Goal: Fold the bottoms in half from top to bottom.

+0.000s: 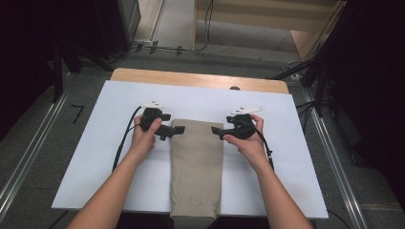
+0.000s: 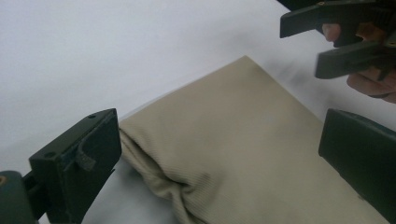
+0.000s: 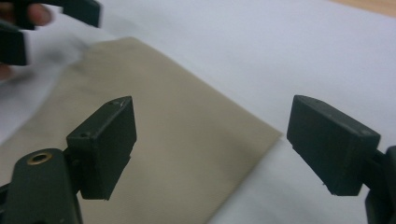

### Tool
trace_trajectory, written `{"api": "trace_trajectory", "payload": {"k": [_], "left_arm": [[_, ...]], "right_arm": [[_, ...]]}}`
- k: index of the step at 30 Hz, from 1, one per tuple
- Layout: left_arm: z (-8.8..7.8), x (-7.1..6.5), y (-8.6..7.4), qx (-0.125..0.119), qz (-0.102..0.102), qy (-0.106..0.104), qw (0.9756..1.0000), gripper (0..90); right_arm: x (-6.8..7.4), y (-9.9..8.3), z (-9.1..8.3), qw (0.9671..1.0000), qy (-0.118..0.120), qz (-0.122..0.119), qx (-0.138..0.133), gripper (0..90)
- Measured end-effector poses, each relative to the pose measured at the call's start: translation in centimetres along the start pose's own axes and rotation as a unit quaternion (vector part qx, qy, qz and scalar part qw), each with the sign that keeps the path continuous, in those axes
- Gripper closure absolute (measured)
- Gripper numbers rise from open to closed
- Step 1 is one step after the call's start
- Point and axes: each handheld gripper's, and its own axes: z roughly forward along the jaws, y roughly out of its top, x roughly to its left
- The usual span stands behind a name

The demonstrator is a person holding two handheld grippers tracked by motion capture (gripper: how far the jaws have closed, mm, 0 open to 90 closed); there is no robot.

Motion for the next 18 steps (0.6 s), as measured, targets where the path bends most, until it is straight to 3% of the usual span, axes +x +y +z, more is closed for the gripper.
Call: {"api": "trace_trajectory", "payload": {"k": [3, 5, 9, 11, 13, 16, 18], "left_arm": [[0.5, 0.7, 0.0, 0.011, -0.009, 0.035, 0.9993, 8.8], [0.9, 1.1, -0.1, 0.021, -0.015, 0.047, 0.9986, 14.4], [1.4, 1.6, -0.4, 0.05, -0.018, 0.09, 0.9945, 22.1], [1.4, 1.6, -0.3, 0.05, -0.021, 0.101, 0.9934, 29.2], [1.5, 1.5, -0.3, 0.054, -0.014, 0.108, 0.9925, 37.6], [1.6, 1.4, -0.3, 0.062, -0.001, 0.102, 0.9929, 50.0], [1.6, 1.4, -0.3, 0.066, 0.0, 0.098, 0.993, 58.6]], "right_arm": [[-1.3, -0.3, 1.3, 0.9995, -0.017, 0.025, 0.014, 23.3], [-2.0, -0.7, 1.9, 0.999, -0.021, 0.032, 0.024, 26.7], [-2.7, -1.3, 3.0, 0.9976, -0.036, 0.041, 0.042, 31.7], [-2.7, -1.4, 3.2, 0.9978, -0.038, 0.041, 0.036, 34.3], [-2.7, -1.4, 3.2, 0.9979, -0.038, 0.039, 0.035, 43.4], [-2.2, -1.5, 3.4, 0.998, -0.048, 0.019, 0.038, 53.8], [-1.9, -1.4, 3.3, 0.9984, -0.031, 0.019, 0.043, 68.4]]}}
